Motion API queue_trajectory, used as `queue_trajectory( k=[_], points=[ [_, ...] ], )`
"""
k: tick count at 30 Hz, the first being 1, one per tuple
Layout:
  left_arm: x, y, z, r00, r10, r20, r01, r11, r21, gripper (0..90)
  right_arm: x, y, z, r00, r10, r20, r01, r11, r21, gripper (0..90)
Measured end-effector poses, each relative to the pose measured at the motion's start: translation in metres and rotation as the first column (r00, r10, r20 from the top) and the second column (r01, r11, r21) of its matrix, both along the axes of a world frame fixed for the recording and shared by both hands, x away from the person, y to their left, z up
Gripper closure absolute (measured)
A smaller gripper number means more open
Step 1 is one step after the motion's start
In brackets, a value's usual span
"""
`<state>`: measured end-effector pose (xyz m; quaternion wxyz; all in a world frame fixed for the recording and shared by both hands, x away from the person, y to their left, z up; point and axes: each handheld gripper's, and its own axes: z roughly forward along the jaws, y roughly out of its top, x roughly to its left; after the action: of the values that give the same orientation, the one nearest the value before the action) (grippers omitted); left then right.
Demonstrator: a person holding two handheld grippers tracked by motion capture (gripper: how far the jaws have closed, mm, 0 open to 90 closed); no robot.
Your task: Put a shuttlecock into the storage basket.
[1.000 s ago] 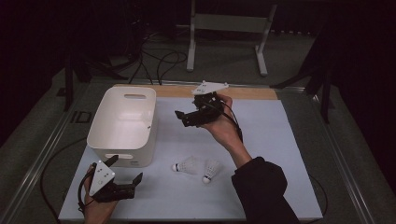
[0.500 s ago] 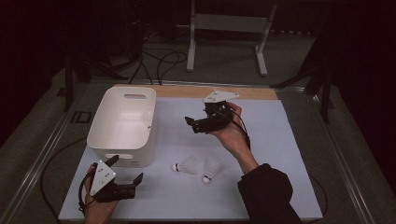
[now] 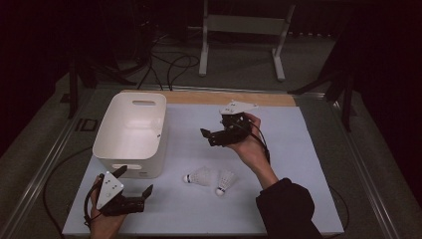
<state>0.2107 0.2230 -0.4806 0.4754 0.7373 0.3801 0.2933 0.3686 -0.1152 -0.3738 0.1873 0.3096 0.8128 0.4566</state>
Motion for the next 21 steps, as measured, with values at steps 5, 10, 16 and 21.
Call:
queue_trajectory(
  k=[5,10,16,21],
  points=[
    [0.000,0.000,0.000,1.0000,0.001,0.000,-0.001,1.0000,-0.001,0.0,-0.003,-0.004,-0.004,0.9999,-0.004,-0.010,0.004,1.000,-0.002,8.9],
    [0.000,0.000,0.000,1.0000,-0.001,0.001,0.001,1.0000,-0.002,0.0,-0.005,-0.009,-0.007,0.9999,-0.012,-0.012,0.012,1.000,-0.007,8.9],
    [0.000,0.000,0.000,1.0000,0.001,0.001,-0.001,1.0000,-0.003,0.0,-0.008,-0.014,-0.011,0.9997,-0.014,-0.020,0.013,1.000,-0.012,8.9],
    [0.000,0.000,0.000,1.0000,0.001,0.002,-0.001,1.0000,-0.003,0.0,-0.010,-0.019,-0.014,0.9994,-0.020,-0.030,0.019,1.000,-0.009,9.0]
  ],
)
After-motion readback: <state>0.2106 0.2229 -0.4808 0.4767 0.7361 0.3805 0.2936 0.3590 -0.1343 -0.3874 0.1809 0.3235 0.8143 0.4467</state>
